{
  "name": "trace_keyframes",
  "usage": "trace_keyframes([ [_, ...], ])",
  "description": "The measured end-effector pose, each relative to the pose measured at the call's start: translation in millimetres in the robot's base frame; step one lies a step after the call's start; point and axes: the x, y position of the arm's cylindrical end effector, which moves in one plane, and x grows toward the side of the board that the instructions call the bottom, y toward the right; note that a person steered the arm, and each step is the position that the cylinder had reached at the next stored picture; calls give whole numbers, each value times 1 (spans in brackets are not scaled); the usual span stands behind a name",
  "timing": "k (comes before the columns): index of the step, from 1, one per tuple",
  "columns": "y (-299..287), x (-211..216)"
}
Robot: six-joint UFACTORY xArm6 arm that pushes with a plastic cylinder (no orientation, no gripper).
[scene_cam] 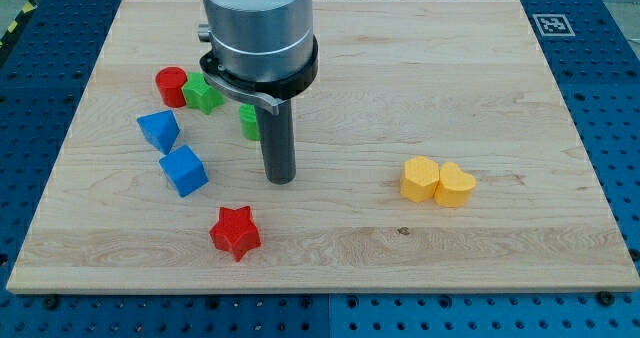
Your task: Separate the green star from the red circle
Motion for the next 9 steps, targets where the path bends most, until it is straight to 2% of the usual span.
trace_keyframes([
  [1, -19, -27],
  [2, -23, -36],
  [3, -76, -49],
  [4, -111, -94],
  [6, -119, -105],
  [7, -116, -150],
  [8, -45, -151],
  [9, 2, -158],
])
